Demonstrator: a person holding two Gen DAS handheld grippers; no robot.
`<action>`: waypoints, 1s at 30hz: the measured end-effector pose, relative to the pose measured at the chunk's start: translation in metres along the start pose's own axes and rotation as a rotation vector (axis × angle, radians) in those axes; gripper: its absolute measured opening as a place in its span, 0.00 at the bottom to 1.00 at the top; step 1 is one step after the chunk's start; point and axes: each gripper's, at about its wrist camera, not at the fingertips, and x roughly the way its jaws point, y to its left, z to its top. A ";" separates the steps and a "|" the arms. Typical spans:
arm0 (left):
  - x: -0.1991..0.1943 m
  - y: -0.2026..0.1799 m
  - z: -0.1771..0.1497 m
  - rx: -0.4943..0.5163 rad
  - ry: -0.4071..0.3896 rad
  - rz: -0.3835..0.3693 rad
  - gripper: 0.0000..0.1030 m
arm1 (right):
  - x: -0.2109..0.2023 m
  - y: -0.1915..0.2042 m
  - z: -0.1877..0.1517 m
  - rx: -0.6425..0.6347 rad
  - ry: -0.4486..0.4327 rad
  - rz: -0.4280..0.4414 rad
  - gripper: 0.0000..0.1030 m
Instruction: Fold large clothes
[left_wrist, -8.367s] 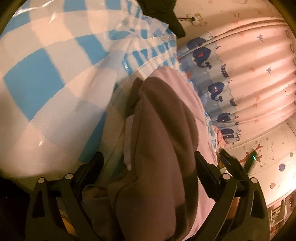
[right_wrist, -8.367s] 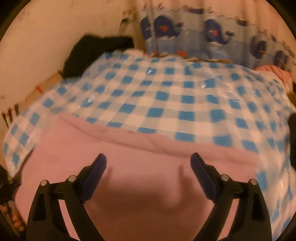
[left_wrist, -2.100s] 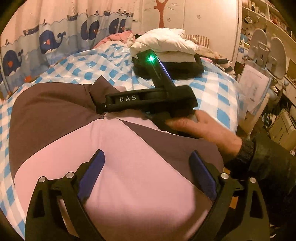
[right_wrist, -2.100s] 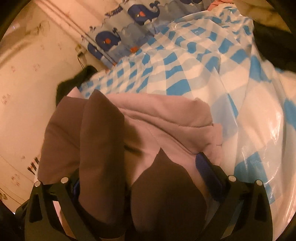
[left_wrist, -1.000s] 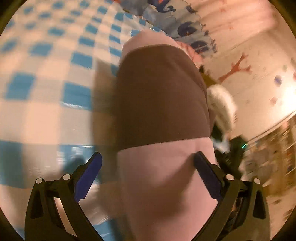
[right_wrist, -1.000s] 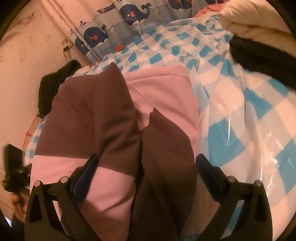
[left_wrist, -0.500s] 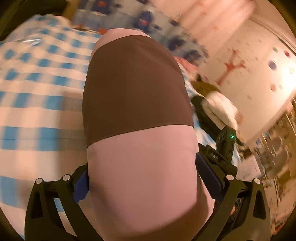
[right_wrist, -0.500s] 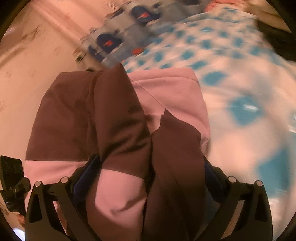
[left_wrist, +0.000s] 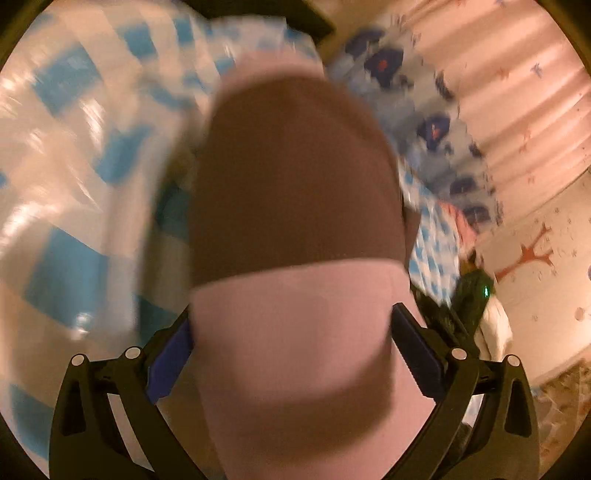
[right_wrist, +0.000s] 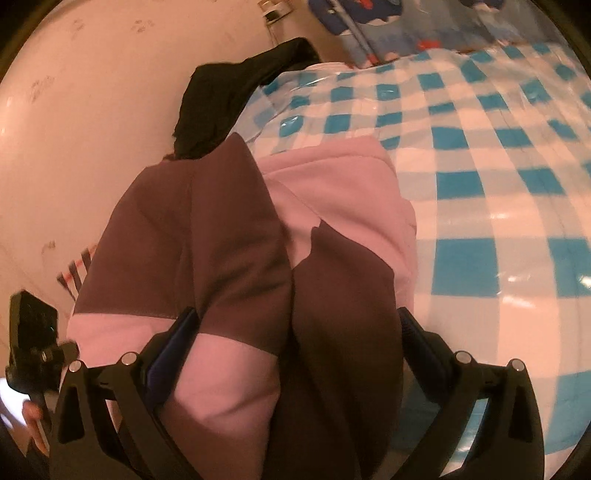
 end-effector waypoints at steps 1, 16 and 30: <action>-0.011 -0.005 -0.001 0.013 -0.074 0.022 0.93 | -0.004 -0.002 -0.001 0.000 0.007 0.006 0.95; 0.065 -0.098 -0.007 0.451 -0.028 0.211 0.93 | 0.021 0.013 0.075 -0.156 0.063 -0.336 0.95; 0.045 -0.102 -0.007 0.441 -0.026 0.219 0.93 | -0.065 -0.009 0.014 0.051 0.050 -0.008 0.95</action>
